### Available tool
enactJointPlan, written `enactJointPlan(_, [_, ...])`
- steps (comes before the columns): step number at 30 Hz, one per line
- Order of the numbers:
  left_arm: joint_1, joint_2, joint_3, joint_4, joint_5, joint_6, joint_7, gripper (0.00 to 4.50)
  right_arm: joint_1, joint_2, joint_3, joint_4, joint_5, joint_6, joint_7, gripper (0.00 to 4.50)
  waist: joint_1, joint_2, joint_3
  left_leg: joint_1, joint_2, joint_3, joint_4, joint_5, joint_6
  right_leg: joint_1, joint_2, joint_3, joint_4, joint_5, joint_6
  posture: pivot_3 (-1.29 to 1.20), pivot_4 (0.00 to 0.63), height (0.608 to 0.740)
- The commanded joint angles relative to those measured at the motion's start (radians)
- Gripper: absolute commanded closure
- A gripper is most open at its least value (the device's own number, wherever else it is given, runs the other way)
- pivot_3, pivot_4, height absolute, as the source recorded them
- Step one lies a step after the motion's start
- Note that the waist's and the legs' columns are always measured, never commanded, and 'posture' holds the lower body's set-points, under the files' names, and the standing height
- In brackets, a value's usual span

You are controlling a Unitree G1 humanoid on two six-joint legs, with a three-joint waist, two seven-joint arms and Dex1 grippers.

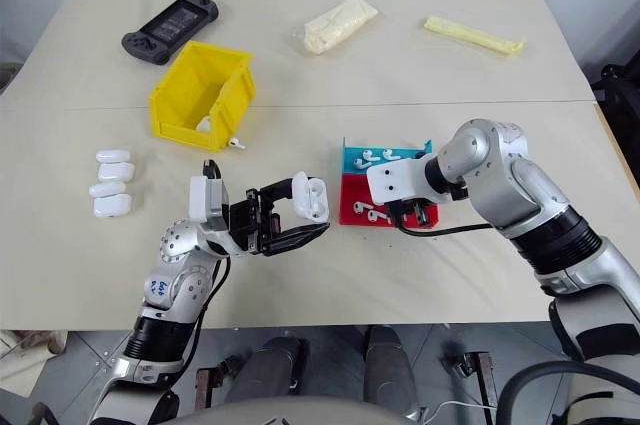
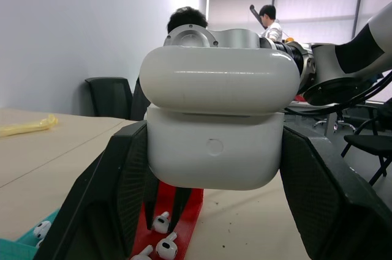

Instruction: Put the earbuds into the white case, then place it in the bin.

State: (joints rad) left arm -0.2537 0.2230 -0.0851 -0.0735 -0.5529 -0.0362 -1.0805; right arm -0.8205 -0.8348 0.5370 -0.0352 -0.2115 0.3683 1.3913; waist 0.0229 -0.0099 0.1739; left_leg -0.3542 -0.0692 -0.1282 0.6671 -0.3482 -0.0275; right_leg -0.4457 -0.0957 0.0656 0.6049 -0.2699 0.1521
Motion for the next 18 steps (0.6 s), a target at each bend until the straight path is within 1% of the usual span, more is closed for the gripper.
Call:
enactJointPlan(1, [0.007,0.007,0.013,-0.041,-0.003,-0.024,0.003,1.7,0.011,0.006,-0.005,-0.004,-0.015,-0.003,0.007,4.0,0.0,0.0,0.0,0.0,0.0,0.0,0.0,0.0,0.0,0.0,0.0,0.0,0.0,0.0,0.0,0.0,0.15,0.74])
enactJointPlan(6, [0.0,0.011,0.016,-0.031,-0.005,-0.024,-0.004,1.7,0.03,-0.008,-0.037,-0.046,0.002,0.026,0.005,4.0,0.0,0.0,0.0,0.0,0.0,0.0,0.0,0.0,0.0,0.0,0.0,0.0,0.0,0.0,0.0,0.0,0.15,0.74])
enactJointPlan(8, [-0.009,0.013,0.014,-0.024,-0.01,-0.023,-0.017,1.7,0.052,-0.037,-0.095,-0.093,0.033,0.062,0.006,4.0,0.001,0.0,0.0,0.0,0.0,0.0,0.0,0.0,0.0,0.0,0.0,0.0,0.0,0.0,0.0,0.0,0.15,0.74])
enactJointPlan(11, [-0.038,0.0,-0.001,-0.002,-0.014,-0.018,-0.04,1.7,0.122,-0.091,-0.283,-0.156,0.167,0.129,0.004,4.0,0.006,0.0,0.0,-0.001,0.0,-0.001,0.0,0.0,0.0,0.0,0.0,0.0,-0.001,0.0,0.0,0.0,0.15,0.74])
enactJointPlan(14, [-0.038,0.011,-0.001,-0.006,-0.037,0.011,-0.07,1.7,0.195,-0.097,-0.41,-0.215,0.252,0.19,-0.04,4.0,0.006,0.0,0.0,-0.002,-0.001,-0.001,0.0,0.0,0.001,0.0,-0.001,-0.001,-0.002,0.0,0.0,0.0,0.15,0.74])
enactJointPlan(16, [-0.043,0.013,-0.006,-0.008,-0.048,0.037,-0.079,1.7,0.255,-0.078,-0.49,-0.222,0.299,0.141,-0.081,4.0,0.002,0.0,0.0,-0.002,-0.001,-0.001,-0.001,0.0,0.001,0.0,-0.001,-0.001,-0.003,0.0,0.001,0.0,0.15,0.74])
enactJointPlan(17, [-0.059,0.005,-0.014,0.0,-0.054,0.058,-0.08,1.7,0.307,-0.018,-0.581,-0.225,0.378,0.097,-0.103,4.0,0.002,0.0,0.0,-0.001,0.0,-0.001,-0.001,0.0,0.001,0.0,0.0,-0.001,-0.003,0.0,0.001,0.0,0.15,0.74])
enactJointPlan(18, [-0.066,0.004,-0.016,-0.001,-0.063,0.076,-0.083,1.7,0.346,0.026,-0.642,-0.239,0.437,0.072,-0.125,4.0,0.002,-0.001,0.0,-0.001,0.0,-0.001,-0.001,0.0,0.001,0.0,0.0,-0.001,-0.002,0.0,0.0,0.0,0.15,0.74])
